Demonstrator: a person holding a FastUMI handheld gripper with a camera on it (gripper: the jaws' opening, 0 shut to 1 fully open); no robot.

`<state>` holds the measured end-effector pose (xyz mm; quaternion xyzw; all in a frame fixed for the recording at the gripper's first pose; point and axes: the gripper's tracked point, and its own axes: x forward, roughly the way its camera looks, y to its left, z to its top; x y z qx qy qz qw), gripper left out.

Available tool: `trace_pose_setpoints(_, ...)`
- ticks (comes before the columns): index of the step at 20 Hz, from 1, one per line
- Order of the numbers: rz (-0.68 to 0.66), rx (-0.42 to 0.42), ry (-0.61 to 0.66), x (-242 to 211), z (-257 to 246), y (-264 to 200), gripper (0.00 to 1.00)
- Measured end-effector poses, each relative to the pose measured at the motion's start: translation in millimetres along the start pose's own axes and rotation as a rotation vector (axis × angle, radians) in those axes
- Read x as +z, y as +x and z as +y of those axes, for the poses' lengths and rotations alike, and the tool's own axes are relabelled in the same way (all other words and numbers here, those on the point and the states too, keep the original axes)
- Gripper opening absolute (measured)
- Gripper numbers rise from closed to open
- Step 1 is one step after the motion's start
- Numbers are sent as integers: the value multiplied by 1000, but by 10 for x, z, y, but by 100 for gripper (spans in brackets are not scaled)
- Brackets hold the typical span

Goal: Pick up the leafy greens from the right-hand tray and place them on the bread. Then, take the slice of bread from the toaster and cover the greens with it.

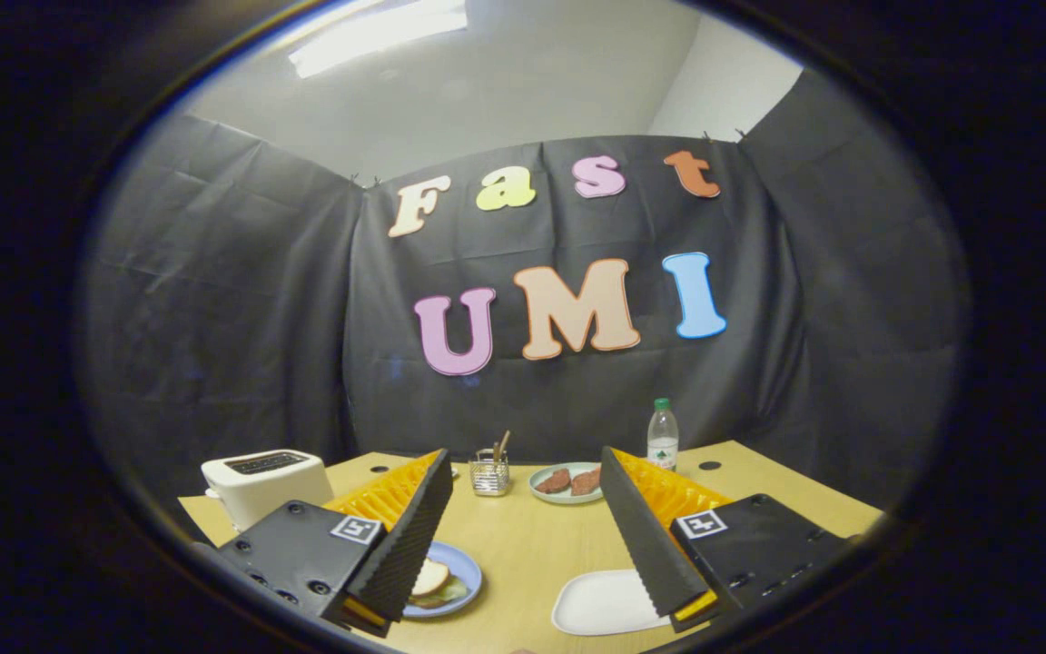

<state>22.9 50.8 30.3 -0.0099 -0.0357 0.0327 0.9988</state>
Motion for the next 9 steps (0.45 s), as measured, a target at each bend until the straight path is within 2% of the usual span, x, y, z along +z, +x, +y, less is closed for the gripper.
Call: trace_pose_setpoints(9,12,-30,53,-114,-343,-142,100)
